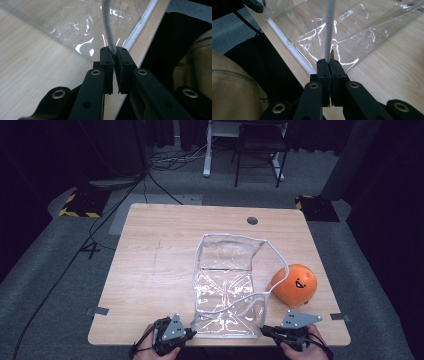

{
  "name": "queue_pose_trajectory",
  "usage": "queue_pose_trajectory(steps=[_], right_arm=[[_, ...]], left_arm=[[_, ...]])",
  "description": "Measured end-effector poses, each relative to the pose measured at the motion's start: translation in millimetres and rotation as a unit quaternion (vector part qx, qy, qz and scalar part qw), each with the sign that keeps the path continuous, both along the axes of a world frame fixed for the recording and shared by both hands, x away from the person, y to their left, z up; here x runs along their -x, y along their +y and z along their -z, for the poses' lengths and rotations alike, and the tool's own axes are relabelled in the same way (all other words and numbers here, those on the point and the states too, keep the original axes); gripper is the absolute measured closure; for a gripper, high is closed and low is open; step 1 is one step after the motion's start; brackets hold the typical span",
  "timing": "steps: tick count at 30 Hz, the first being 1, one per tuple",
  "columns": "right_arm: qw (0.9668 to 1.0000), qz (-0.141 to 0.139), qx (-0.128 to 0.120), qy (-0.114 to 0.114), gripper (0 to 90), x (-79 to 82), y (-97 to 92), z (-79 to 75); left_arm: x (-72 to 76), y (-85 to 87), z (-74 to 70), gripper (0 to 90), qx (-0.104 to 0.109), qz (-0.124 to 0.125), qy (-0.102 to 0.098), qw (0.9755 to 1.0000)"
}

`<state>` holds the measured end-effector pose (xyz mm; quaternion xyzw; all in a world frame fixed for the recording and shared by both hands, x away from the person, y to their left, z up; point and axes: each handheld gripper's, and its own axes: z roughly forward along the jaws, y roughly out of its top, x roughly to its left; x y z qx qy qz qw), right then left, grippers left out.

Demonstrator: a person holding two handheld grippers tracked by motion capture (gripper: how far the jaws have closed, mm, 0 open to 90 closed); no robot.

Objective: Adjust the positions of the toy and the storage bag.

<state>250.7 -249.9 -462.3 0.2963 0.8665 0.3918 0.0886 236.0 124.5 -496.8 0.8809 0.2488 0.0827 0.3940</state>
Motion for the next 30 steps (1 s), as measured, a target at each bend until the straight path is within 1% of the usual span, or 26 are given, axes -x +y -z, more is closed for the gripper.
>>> queue_pose_trajectory(steps=[3,6,7,8,9,10,12,14,16,18,20,21,25,30], right_arm=[[1.0,0.004,0.003,0.002,87.9,3.8,-4.7,-0.7],[1.0,0.003,0.003,0.004,87.8,4.4,-5.3,-1.0],[1.0,0.003,0.004,0.004,87.7,4.2,-4.9,-1.1],[1.0,0.003,0.005,0.005,87.6,3.9,-4.5,-1.4],[1.0,0.003,0.005,0.006,87.0,3.6,-4.3,-1.7],[1.0,0.004,0.005,0.007,85.9,3.2,-4.5,-1.9],[0.9999,0.006,0.005,0.01,78.9,1.8,-6.0,-2.3],[0.9998,0.016,0.008,0.004,70.9,0.7,-8.9,-3.7],[0.9998,0.021,0.006,0.005,65.7,0.2,-11.6,-4.6],[0.9996,0.026,0.006,0.003,62.2,0.7,-13.8,-6.1],[0.9994,0.033,0.005,0.004,57.5,0.4,-15.6,-7.1],[0.9993,0.037,0.006,0.003,56.4,-0.1,-16.8,-7.6],[0.9988,0.047,0.013,-0.006,56.1,0.4,-21.8,-12.6],[0.9976,0.067,0.011,-0.013,53.4,-1.3,-30.3,-19.1]], left_arm=[[3.8,-4.7,-0.3,83.8,-0.003,0.011,-0.004,0.9999],[4.9,-4.0,-0.2,82.4,0.001,0.009,-0.001,1.0],[5.0,-3.2,-0.8,79.9,-0.004,0.004,-0.004,1.0],[6.0,-2.9,-1.4,75.2,-0.01,-0.008,-0.01,0.9999],[6.6,-2.5,-1.7,68.6,-0.012,-0.013,-0.012,0.9998],[6.8,-1.4,-2.5,67.1,-0.013,-0.013,-0.013,0.9997],[8.3,0.9,-3.6,61.7,-0.013,-0.022,-0.018,0.9995],[9.7,5.2,-5.7,57.8,-0.01,-0.025,-0.019,0.9995],[11.7,8.7,-7.7,54.4,-0.008,-0.03,-0.019,0.9993],[14.0,12.2,-9.3,51.3,-0.013,-0.04,-0.019,0.9989],[15.6,14.4,-9.7,49.4,-0.026,-0.054,-0.022,0.9979],[15.3,15.7,-9.9,48.2,-0.028,-0.057,-0.02,0.9978],[9.4,24.2,-11.7,47.3,-0.021,-0.067,-0.015,0.9974],[-0.7,34.3,-13.8,45.9,-0.016,-0.083,-0.015,0.9963]])
